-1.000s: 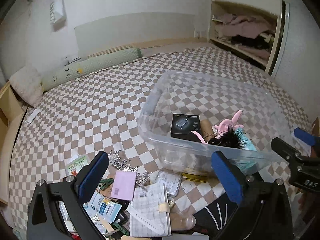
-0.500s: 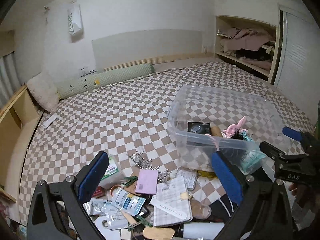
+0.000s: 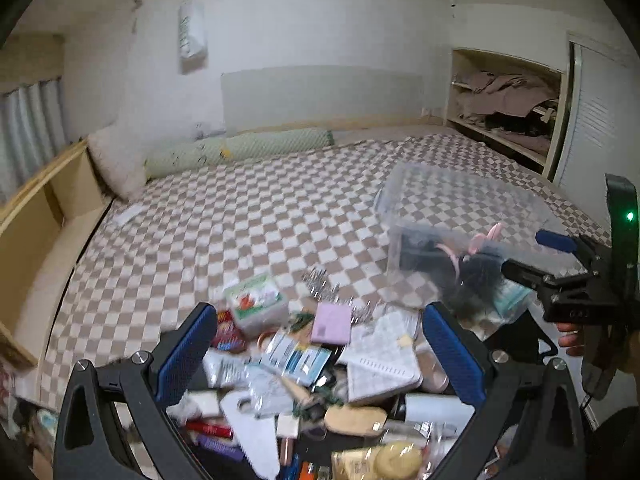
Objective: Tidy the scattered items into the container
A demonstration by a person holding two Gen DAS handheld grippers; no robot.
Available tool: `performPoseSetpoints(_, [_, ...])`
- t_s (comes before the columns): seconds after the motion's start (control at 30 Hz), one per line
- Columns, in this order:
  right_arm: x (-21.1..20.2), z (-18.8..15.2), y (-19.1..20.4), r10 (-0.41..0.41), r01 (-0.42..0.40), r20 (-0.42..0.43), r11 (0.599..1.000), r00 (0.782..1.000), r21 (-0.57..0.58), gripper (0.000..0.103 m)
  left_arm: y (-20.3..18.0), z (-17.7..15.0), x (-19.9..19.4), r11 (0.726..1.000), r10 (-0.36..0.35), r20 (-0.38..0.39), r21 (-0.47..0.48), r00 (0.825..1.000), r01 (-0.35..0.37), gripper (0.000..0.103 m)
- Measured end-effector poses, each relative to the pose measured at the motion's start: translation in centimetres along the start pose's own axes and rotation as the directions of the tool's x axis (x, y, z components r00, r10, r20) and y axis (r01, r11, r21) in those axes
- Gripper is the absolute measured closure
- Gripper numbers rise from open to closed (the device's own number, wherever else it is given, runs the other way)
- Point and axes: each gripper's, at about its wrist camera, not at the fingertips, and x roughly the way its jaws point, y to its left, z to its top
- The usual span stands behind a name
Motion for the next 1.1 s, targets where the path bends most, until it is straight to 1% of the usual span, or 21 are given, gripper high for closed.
performPoseSetpoints(0.07, [0.0, -0.1, 0.6, 0.046, -0.046, -0.017, 0.999, 0.999, -0.010, 0.000, 0.9, -1.1, -0.2, 1.000, -0.008, -0.028, -0.009, 1.000, 0.008, 0.000])
performPoseSetpoints(0.13, [0.2, -0.4, 1.1, 0.074, -0.075, -0.041, 0.997, 0.996, -0.022, 0.000, 1.7, -2.2, -0.4, 1.000, -0.007, -0.053, -0.018, 0.999, 0.006, 0.000])
performPoseSetpoints(0.3, [0.3, -1.8, 2.8, 0.064, -0.076, -0.099, 0.989, 0.993, -0.126, 0.000, 4.1, -5.5, -0.1, 0.998, 0.029, -0.115, -0.047, 0.993, -0.035, 0.000])
performPoseSetpoints(0.37, [0.5, -2.6, 3.4, 0.049, -0.069, -0.122, 0.983, 0.991, -0.169, 0.000, 5.3, -7.0, 0.6, 0.996, 0.047, -0.164, -0.071, 0.985, -0.059, 0.000])
performPoseSetpoints(0.4, [0.6, -3.1, 3.7, 0.031, -0.057, -0.135, 0.979, 0.990, -0.194, 0.000, 6.0, -7.8, 0.9, 0.994, 0.050, -0.190, -0.086, 0.981, -0.067, 0.000])
performPoseSetpoints(0.47, [1.1, -4.1, 4.3, 0.009, -0.049, -0.164, 0.970, 0.986, -0.237, 0.000, 7.7, -9.7, 1.8, 0.986, 0.064, -0.257, -0.131, 0.964, -0.100, 0.000])
performPoseSetpoints(0.53, [1.6, -5.1, 4.6, 0.008, -0.062, -0.204, 0.964, 0.979, -0.259, 0.000, 9.1, -11.4, 2.4, 0.977, 0.078, -0.306, -0.167, 0.949, -0.134, 0.000])
performPoseSetpoints(0.6, [2.4, -6.2, 4.8, 0.013, -0.086, -0.259, 0.958, 0.966, -0.274, 0.000, 10.4, -12.9, 2.9, 0.965, 0.089, -0.351, -0.202, 0.932, -0.168, 0.000])
performPoseSetpoints(0.63, [2.8, -6.6, 4.9, 0.006, -0.086, -0.274, 0.956, 0.962, -0.281, 0.000, 11.0, -13.7, 3.1, 0.959, 0.086, -0.368, -0.222, 0.926, -0.177, 0.000])
performPoseSetpoints(0.7, [3.8, -7.4, 5.1, -0.039, -0.053, -0.292, 0.952, 0.956, -0.302, 0.000, 12.0, -15.3, 3.4, 0.947, 0.077, -0.402, -0.255, 0.912, -0.193, 0.000])
performPoseSetpoints(0.8, [5.1, -8.4, 5.2, -0.055, -0.054, -0.334, 0.950, 0.941, -0.309, 0.000, 12.5, -17.1, 3.7, 0.942, 0.095, -0.437, -0.250, 0.894, -0.222, 0.000])
performPoseSetpoints(0.9, [6.0, -9.2, 5.7, -0.059, -0.068, -0.373, 0.945, 0.926, -0.319, 0.000, 12.7, -18.8, 4.3, 0.938, 0.089, -0.478, -0.255, 0.874, -0.235, 0.000])
performPoseSetpoints(1.0, [6.8, -10.1, 7.0, -0.083, -0.075, -0.375, 0.919, 0.923, -0.387, 0.000, 12.6, -20.3, 5.3, 0.933, 0.059, -0.517, -0.275, 0.854, -0.231, 0.000])
performPoseSetpoints(1.1, [7.4, -10.9, 8.2, -0.124, -0.066, -0.358, 0.878, 0.925, -0.475, 0.000, 12.4, -20.7, 6.0, 0.934, 0.058, -0.534, -0.270, 0.844, -0.235, 0.000])
